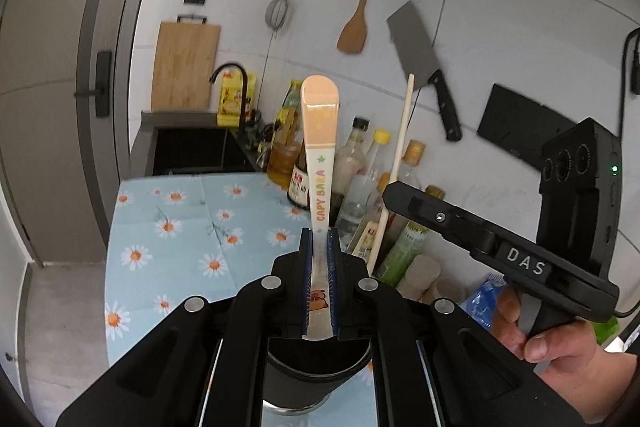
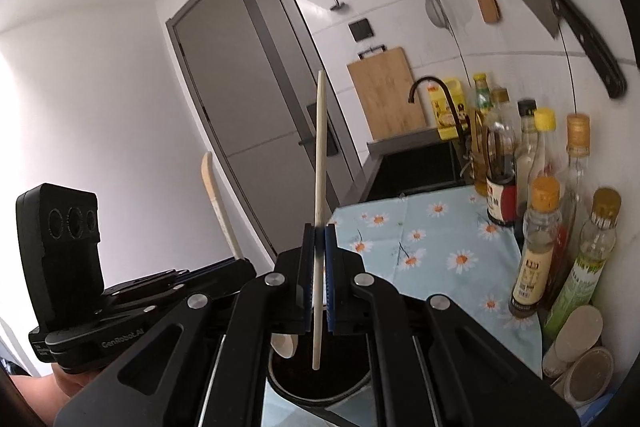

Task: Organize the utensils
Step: 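Lift both held utensils over the black holder and release them inside, then move the right gripper back to the table and grasp another chopstick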

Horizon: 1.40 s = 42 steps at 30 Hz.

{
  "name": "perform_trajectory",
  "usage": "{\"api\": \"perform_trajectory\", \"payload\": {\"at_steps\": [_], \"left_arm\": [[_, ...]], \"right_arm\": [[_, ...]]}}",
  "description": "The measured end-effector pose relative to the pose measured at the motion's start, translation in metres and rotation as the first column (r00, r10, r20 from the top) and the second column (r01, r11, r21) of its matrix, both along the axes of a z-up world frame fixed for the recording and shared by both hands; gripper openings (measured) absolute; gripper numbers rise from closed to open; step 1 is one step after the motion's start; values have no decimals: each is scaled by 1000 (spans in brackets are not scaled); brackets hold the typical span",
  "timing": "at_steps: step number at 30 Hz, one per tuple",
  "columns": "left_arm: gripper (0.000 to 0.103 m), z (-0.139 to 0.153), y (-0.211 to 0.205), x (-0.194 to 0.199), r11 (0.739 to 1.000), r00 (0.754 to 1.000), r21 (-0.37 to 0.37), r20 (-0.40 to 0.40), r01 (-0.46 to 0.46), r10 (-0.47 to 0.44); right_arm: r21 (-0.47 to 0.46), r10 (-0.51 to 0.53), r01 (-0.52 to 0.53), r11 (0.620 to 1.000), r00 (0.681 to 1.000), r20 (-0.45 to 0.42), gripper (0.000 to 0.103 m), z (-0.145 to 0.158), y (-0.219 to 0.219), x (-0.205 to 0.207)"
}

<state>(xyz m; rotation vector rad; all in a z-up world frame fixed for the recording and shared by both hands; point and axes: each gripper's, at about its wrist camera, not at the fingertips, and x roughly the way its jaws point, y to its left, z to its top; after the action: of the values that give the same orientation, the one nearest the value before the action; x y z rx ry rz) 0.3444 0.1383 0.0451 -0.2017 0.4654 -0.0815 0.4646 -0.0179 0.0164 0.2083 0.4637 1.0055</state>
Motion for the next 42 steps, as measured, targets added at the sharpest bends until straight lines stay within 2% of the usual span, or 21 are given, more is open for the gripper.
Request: {"api": "perform_trajectory", "payload": {"at_steps": [10, 13, 14, 17, 18, 20, 34, 42], "left_arm": [[6, -34, -8, 5, 1000, 998, 4, -59, 3, -3], [7, -42, -3, 6, 1000, 996, -30, -90, -8, 5], [7, -43, -2, 4, 999, 996, -34, -93, -17, 13], [8, -44, 0, 2, 999, 995, -34, -100, -17, 14], [10, -44, 1, 0, 999, 995, -35, -98, -20, 17], [19, -43, 3, -2, 999, 995, -38, -95, -31, 28], [19, -29, 18, -27, 992, 991, -78, -93, -103, 95], [19, -23, 12, -64, 991, 988, -75, -120, -111, 101]], "right_arm": [[-62, -2, 0, 998, 999, -47, 6, -34, 9, -1], [-77, -2, -2, 997, 998, -57, 6, -39, 11, -2], [-78, 0, -5, 997, 998, -65, 9, -40, 12, -2], [-72, 6, -12, 997, 996, -86, 21, -41, 12, -2], [-73, -1, -6, 997, 996, -89, 22, -40, 11, -3], [-67, -4, -2, 998, 995, -97, 22, -39, 9, -3], [-63, -41, 34, 997, 992, -118, 22, -30, -17, -20], [-57, 11, -17, 998, 994, -112, 29, -27, -32, -42]]}}
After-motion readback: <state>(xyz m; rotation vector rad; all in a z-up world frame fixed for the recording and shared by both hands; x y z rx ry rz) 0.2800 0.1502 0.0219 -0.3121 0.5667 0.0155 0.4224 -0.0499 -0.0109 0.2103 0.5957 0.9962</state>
